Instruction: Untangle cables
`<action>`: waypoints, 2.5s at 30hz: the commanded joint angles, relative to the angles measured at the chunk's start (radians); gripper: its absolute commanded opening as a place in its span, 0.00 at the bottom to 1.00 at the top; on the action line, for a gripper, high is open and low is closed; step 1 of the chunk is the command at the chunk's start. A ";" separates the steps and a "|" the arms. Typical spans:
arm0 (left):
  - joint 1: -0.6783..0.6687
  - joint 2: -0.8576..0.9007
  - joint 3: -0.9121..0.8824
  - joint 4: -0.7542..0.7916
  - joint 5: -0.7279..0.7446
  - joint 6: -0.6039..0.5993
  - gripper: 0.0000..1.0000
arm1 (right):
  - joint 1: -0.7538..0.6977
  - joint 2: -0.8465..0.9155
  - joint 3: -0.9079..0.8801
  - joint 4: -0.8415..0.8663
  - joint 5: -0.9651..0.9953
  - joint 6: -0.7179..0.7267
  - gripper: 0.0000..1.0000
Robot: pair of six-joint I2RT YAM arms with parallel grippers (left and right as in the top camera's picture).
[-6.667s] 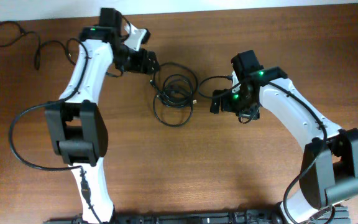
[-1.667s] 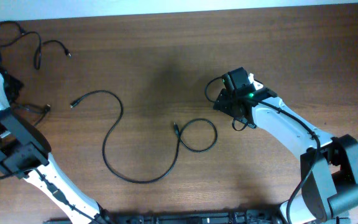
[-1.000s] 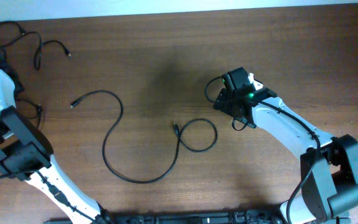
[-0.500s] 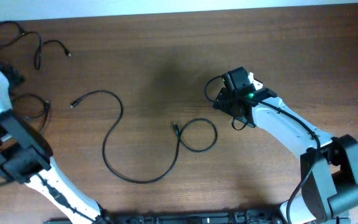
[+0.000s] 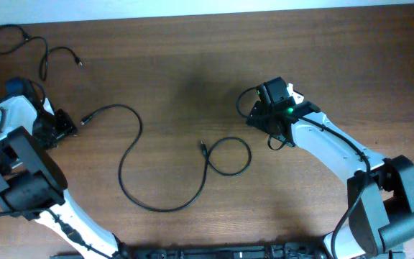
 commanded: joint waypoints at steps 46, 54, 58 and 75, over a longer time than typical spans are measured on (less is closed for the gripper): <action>-0.550 -0.145 0.091 0.771 0.484 -0.216 0.67 | 0.003 0.008 -0.004 0.002 0.016 0.002 0.99; -0.671 -0.145 0.054 -0.097 0.068 -0.011 0.84 | 0.003 0.008 -0.004 0.004 0.016 0.002 0.99; -0.717 -0.145 -0.138 0.028 -0.199 -0.157 0.82 | 0.003 0.008 -0.004 0.000 0.016 0.002 0.99; -0.652 -0.230 0.086 0.153 -0.583 0.016 0.00 | 0.003 0.008 -0.004 0.001 0.016 0.002 0.99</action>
